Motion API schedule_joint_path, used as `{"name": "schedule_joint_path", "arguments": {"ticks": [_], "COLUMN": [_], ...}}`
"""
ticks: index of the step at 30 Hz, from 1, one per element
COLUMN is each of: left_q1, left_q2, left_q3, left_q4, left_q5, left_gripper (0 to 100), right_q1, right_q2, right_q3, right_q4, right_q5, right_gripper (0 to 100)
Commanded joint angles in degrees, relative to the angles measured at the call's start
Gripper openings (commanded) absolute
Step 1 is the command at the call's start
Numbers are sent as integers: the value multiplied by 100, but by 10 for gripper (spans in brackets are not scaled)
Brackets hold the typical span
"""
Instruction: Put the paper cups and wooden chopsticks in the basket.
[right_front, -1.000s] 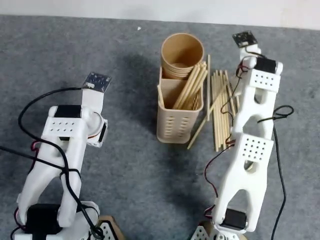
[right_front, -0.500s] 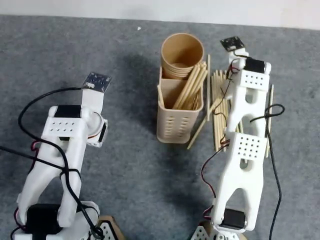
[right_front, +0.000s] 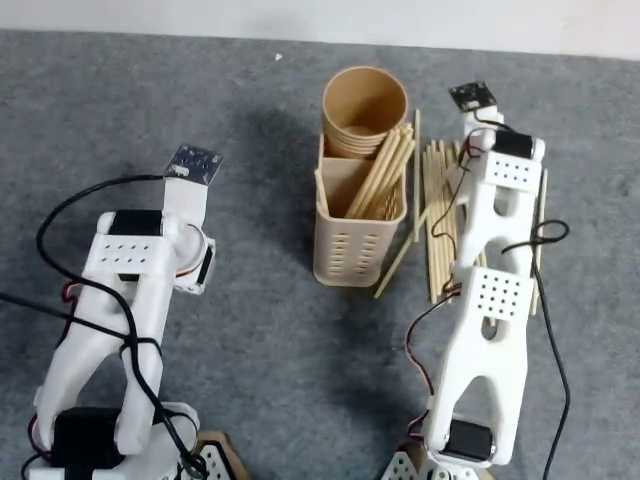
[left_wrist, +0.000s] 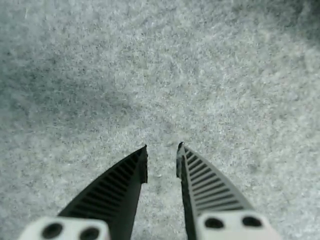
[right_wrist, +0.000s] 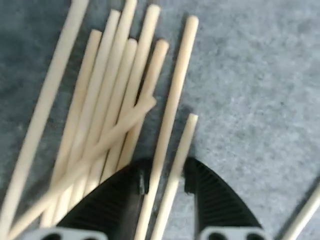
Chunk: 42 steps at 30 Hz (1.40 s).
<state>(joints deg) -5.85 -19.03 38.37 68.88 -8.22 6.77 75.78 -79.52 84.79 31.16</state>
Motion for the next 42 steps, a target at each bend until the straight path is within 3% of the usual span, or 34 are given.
{"name": "schedule_joint_path", "arguments": {"ticks": [1,6,16,25,33,42], "left_q1": [57,75,75,75,84,84], "left_q2": [-145,-145,-145,-145,-136,-136], "left_q3": [-31,-31,-31,-31,-31,-31], "left_q4": [-70,-70,-70,-70,-70,-70], "left_q5": [70,79,79,79,79,70], "left_gripper": [123,123,123,123,123,123], "right_q1": [110,92,-224,-1191,-1560,-2387], "right_q2": [251,92,-2633,-4356,-5640,-5780], "right_q3": [-532,-2519,-2062,-2062,-2062,-2062], "right_q4": [382,1103,857,295,-444,-699], "right_q5": [-132,-782,-2549,-3771,-3851,-3877], "right_gripper": [14,7,7,10,7,7]}}
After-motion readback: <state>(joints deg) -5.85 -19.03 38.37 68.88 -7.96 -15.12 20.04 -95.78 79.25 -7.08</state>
